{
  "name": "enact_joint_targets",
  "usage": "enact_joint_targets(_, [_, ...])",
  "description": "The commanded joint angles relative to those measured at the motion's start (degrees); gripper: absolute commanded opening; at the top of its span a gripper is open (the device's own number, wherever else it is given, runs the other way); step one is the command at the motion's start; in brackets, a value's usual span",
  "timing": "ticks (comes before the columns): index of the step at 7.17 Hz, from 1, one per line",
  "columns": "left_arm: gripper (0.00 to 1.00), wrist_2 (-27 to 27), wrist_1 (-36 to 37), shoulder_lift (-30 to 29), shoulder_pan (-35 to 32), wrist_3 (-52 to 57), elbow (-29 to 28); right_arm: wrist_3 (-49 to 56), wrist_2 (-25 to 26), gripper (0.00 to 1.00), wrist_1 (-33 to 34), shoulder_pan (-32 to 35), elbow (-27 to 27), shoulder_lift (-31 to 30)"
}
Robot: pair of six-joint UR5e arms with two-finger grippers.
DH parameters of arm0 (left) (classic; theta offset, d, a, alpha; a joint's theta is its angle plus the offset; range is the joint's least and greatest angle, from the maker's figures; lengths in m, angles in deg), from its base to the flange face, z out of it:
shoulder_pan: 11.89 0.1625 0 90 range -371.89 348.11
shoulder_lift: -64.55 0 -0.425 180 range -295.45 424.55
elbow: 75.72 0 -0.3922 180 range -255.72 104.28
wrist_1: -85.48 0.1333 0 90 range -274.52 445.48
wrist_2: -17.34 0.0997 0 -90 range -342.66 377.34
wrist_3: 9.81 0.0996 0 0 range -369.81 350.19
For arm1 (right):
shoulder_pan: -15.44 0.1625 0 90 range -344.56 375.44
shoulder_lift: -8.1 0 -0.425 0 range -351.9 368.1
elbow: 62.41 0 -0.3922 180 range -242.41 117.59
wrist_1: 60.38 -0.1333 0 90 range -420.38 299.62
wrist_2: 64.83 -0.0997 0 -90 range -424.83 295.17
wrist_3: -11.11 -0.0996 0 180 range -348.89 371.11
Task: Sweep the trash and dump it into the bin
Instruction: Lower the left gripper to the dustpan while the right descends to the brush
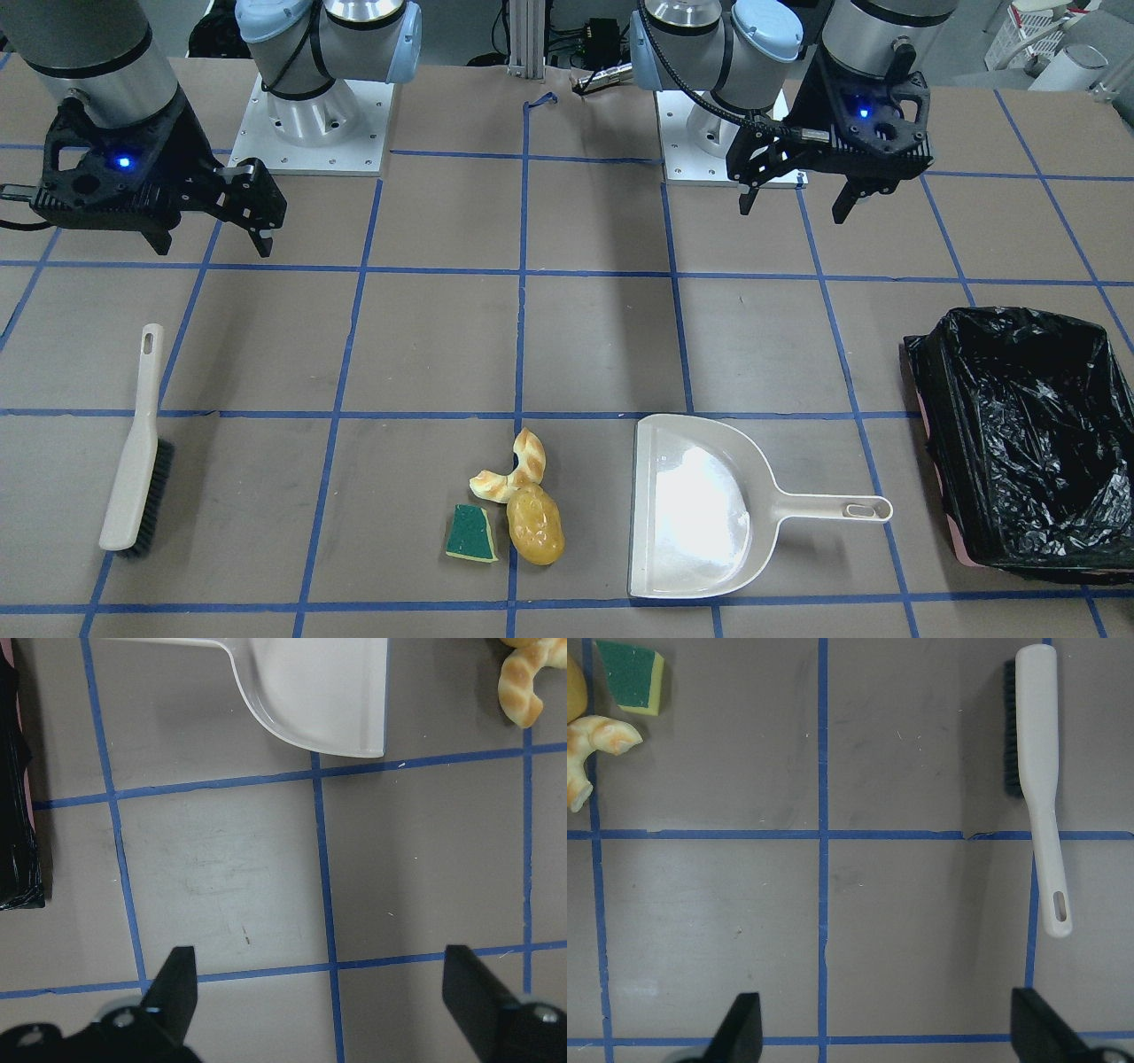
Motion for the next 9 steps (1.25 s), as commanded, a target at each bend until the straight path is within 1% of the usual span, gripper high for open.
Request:
enact_joint_targets(1, [1.0,-0.29,0.14,-0.45,-0.04,-0.11,0.15,-0.26,0.0,1.0,0.0,0.0,0.0,0.0])
enact_joint_targets(3, [1.0,-0.12,0.83,-1.06,-0.04,0.59,-0.02,-0.17,1.04,1.0,-0.7,-0.09,0.0,-0.52])
enact_joint_targets(5, [1.0,-0.12,1.02,-1.59,0.57,8.98,-0.02,0.17,0.7,1.0,0.79,-0.09,-0.09,-0.44])
enact_joint_targets(6, [1.0,-0.2,1.02,-1.68,0.57,9.56,-0.02,2.18,1.14,1.0,0.79,-0.52,0.0,0.08])
enact_joint_targets(7, [1.0,-0.2,1.02,-1.68,0.57,9.56,-0.02,9.33,0.27,1.0,1.05,-3.14,0.0,0.26])
enact_joint_targets(8, [1.0,-0.2,1.02,-1.68,0.66,10.0,-0.02,15.5,-0.09,1.0,0.97,-8.21,0.09,1.22])
enact_joint_targets(9, [1.0,-0.2,1.19,-1.86,0.75,10.52,-0.29,18.43,-0.18,1.0,1.05,-12.61,0.96,1.93])
